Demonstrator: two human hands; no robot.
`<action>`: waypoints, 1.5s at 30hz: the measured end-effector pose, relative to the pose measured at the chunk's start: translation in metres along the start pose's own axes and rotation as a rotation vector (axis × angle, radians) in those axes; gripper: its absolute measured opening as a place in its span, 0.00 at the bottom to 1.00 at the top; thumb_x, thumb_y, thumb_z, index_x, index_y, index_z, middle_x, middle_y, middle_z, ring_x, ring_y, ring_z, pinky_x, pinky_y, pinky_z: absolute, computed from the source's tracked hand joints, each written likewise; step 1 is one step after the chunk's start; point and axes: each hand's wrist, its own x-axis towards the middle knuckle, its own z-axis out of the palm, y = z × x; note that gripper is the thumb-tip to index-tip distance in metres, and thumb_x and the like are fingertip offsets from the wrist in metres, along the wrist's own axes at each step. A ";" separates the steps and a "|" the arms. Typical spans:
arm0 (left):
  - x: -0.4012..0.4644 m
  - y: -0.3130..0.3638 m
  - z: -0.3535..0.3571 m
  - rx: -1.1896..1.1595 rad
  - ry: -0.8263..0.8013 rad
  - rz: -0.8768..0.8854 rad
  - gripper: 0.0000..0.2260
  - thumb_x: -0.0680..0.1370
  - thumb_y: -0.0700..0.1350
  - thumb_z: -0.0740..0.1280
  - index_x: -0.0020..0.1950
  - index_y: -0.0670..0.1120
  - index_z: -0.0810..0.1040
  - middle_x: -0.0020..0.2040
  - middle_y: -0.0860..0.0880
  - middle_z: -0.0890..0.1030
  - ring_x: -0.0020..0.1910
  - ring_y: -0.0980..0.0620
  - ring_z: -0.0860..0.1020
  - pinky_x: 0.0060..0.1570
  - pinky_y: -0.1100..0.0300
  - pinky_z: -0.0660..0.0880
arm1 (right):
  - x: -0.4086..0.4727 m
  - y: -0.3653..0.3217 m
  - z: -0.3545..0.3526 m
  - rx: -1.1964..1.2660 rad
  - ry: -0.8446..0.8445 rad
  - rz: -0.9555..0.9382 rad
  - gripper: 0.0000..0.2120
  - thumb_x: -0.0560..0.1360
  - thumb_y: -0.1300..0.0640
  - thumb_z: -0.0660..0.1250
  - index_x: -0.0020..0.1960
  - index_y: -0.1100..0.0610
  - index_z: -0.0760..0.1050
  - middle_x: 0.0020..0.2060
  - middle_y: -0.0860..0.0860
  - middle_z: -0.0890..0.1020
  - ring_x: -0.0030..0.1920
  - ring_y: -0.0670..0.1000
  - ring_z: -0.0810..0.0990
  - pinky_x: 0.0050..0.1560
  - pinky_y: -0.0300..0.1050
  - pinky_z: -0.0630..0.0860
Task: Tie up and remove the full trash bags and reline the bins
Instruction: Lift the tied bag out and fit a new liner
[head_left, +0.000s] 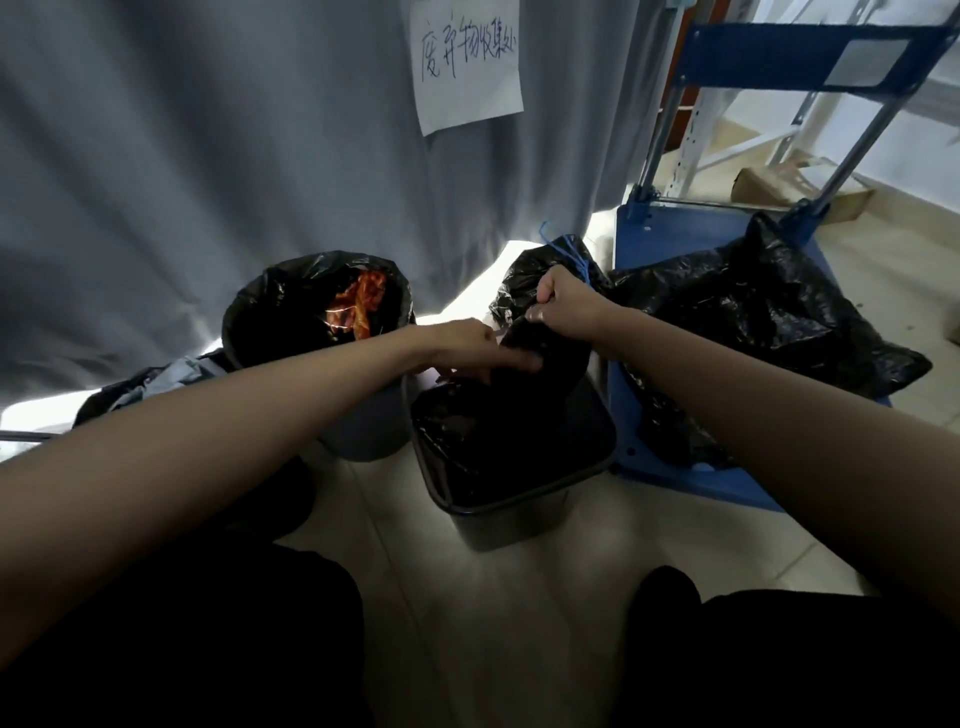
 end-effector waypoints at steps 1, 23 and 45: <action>-0.004 -0.004 0.002 0.136 0.014 0.019 0.29 0.63 0.70 0.72 0.48 0.47 0.80 0.45 0.51 0.83 0.45 0.51 0.81 0.42 0.59 0.76 | -0.001 -0.002 0.001 0.025 0.003 -0.008 0.12 0.76 0.63 0.66 0.44 0.53 0.64 0.38 0.49 0.70 0.39 0.47 0.69 0.38 0.40 0.68; -0.024 -0.071 -0.038 -0.071 0.304 0.079 0.14 0.68 0.55 0.77 0.45 0.46 0.83 0.39 0.52 0.82 0.41 0.54 0.80 0.42 0.63 0.74 | -0.025 0.029 -0.028 -0.724 0.078 -0.100 0.15 0.74 0.53 0.69 0.55 0.55 0.66 0.48 0.57 0.77 0.46 0.60 0.75 0.45 0.51 0.70; 0.005 -0.102 -0.016 0.106 0.398 0.141 0.09 0.76 0.41 0.70 0.37 0.40 0.79 0.43 0.43 0.82 0.45 0.49 0.79 0.51 0.54 0.75 | -0.013 0.036 -0.012 -0.496 0.101 -0.017 0.16 0.81 0.52 0.58 0.47 0.63 0.76 0.46 0.61 0.79 0.48 0.63 0.77 0.53 0.57 0.76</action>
